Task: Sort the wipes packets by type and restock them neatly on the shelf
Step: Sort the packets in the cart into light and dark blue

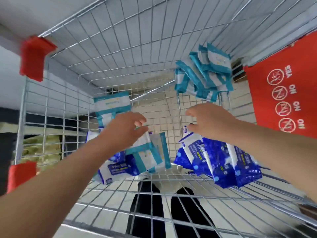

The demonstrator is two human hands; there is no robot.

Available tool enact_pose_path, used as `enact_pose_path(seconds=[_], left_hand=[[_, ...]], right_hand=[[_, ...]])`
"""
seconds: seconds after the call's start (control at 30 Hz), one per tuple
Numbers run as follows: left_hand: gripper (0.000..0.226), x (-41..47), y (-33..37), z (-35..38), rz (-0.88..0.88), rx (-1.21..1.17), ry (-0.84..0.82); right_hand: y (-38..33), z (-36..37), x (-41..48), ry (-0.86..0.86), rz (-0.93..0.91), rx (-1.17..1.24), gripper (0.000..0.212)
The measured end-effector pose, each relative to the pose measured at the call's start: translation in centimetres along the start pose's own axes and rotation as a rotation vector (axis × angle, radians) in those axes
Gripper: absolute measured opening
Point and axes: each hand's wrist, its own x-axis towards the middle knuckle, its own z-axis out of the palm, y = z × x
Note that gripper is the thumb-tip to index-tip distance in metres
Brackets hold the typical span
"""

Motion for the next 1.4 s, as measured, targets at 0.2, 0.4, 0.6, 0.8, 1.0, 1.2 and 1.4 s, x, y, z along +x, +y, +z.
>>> enact_pose_path(seconds=[0.2,0.4,0.6,0.8,1.0,1.2,1.4], left_hand=[[0.037,-1.2,-8.7,-2.9,-0.132,0.278,-0.056],[0.029,0.2,-11.9,-1.9,-0.151,0.302,-0.147],[0.031,2.7,-13.5,-1.9,-0.138,0.193,-0.064],[0.026,3.8,-13.9,-1.8,-0.133,0.229,-0.143],[0.033,4.6,-14.5,-1.6,-0.134,0.050,0.111],[0.034,6.8,-14.8,-2.1,-0.103,0.157,0.006],[0.006,7.3,-14.6,-2.6,-0.202,-0.046,0.186]], right_hand=[[-7.2,4.7,3.9,-0.069,-0.083,0.208,0.045],[-10.2,8.3,7.2,-0.149,-0.047,0.374,0.056],[-10.9,8.3,10.4,-0.100,0.034,0.440,0.048],[-11.3,7.7,11.6,-0.274,0.024,0.403,0.048],[-11.2,8.0,12.7,-0.156,0.058,0.511,0.044],[-12.2,7.3,16.1,-0.050,0.136,0.818,0.046],[-13.0,8.6,19.3,0.051,0.287,0.913,0.042]])
